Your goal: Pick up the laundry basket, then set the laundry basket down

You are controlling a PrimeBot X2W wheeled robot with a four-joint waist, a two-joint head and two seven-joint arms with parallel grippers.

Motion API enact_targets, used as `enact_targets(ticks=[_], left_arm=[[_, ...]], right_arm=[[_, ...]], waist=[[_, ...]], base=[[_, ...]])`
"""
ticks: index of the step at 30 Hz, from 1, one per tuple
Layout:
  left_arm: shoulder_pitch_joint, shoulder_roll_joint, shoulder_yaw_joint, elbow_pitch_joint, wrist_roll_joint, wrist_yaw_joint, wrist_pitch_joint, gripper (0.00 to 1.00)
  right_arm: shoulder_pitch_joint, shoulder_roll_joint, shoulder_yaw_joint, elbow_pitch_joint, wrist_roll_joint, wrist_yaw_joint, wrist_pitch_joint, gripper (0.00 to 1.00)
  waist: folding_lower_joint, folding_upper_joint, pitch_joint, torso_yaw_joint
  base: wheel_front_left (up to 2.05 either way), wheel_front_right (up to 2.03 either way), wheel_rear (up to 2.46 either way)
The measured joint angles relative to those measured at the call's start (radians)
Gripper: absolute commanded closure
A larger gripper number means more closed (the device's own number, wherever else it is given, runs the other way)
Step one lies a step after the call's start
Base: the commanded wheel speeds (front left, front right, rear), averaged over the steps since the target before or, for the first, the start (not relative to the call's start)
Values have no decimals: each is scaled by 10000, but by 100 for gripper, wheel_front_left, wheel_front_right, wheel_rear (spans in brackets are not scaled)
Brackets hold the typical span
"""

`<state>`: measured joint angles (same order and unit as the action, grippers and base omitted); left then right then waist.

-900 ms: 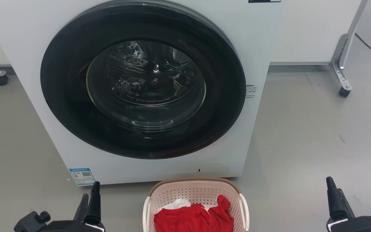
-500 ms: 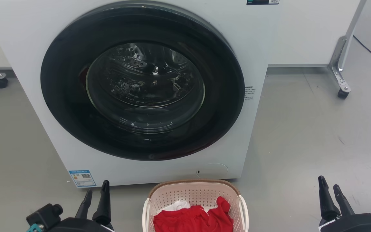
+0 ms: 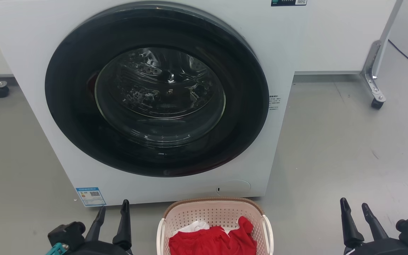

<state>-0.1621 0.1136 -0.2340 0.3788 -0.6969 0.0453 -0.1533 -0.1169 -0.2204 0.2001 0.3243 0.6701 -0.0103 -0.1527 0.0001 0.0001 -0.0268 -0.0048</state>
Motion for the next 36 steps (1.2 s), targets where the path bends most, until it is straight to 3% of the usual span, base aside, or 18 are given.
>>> enact_targets(ticks=[26,36], left_arm=[[-216,21,-579,834,3400,702,-965,0],[-217,-52,-324,997,3421,706,-965,0]], right_arm=[[-167,-249,1005,462,-3043,-558,-965,0],[-165,-222,924,566,-3045,-608,-966,0]], waist=[[0,0,-26,-27],[-2,0,-18,-29]], base=[[0,0,0],[0,0,0]])
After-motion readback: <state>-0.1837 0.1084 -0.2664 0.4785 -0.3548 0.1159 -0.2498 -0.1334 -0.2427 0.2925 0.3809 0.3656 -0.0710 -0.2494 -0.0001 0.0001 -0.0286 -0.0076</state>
